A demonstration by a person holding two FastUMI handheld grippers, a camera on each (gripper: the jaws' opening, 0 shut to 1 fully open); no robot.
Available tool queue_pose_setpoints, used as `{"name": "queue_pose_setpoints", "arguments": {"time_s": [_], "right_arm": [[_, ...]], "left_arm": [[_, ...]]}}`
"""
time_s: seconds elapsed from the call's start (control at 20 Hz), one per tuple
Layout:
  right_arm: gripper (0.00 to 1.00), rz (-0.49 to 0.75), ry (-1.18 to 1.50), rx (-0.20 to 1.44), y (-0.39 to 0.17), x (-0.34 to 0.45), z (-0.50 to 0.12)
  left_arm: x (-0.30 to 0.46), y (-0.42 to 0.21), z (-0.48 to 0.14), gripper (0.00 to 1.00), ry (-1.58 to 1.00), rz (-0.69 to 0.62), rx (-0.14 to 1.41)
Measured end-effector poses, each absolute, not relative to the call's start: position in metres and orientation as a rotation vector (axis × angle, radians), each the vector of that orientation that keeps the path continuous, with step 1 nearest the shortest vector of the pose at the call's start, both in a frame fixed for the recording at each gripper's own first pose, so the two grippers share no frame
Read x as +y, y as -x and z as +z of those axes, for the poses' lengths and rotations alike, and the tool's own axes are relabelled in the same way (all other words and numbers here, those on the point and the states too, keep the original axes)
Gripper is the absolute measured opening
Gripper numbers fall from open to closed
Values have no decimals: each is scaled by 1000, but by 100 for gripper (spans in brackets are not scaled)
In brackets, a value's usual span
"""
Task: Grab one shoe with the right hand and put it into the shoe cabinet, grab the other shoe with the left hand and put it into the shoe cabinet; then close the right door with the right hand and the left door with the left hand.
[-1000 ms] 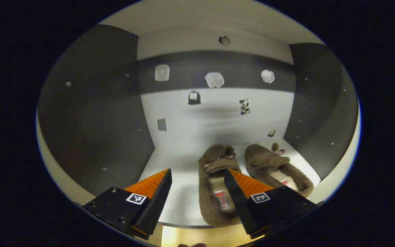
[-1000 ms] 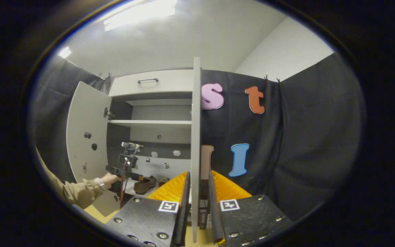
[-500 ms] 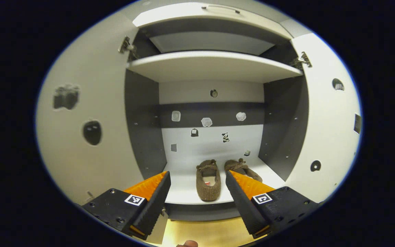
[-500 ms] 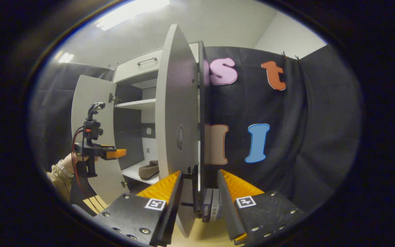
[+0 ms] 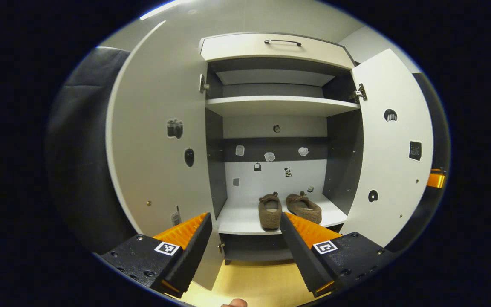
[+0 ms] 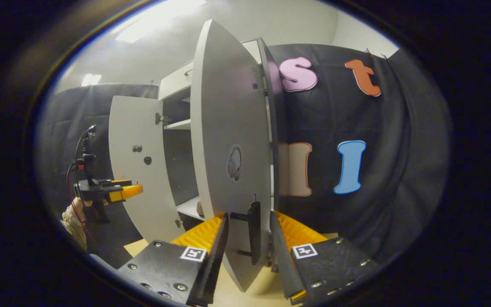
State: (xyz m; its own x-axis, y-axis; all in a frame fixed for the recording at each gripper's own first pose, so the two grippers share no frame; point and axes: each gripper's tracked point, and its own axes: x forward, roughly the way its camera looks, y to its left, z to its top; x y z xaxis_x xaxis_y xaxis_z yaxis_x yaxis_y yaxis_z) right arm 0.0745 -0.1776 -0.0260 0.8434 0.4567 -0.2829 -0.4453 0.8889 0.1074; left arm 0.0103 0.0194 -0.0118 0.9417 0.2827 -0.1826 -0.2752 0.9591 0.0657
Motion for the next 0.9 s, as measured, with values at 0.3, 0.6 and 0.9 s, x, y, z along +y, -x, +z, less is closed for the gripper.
{"name": "queue_pose_setpoints", "arguments": {"time_s": [0.3,0.6,0.9], "right_arm": [[58,515,-24,305,-80,-139,-30],[58,535,-30,306,-89,-93,-36],[51,531,-34,331,-105,-45,-52]], "left_arm": [[11,12,4,98,2,253,123],[31,31,4,98,-31,268,115],[53,34,0,98,-28,251,110]]}}
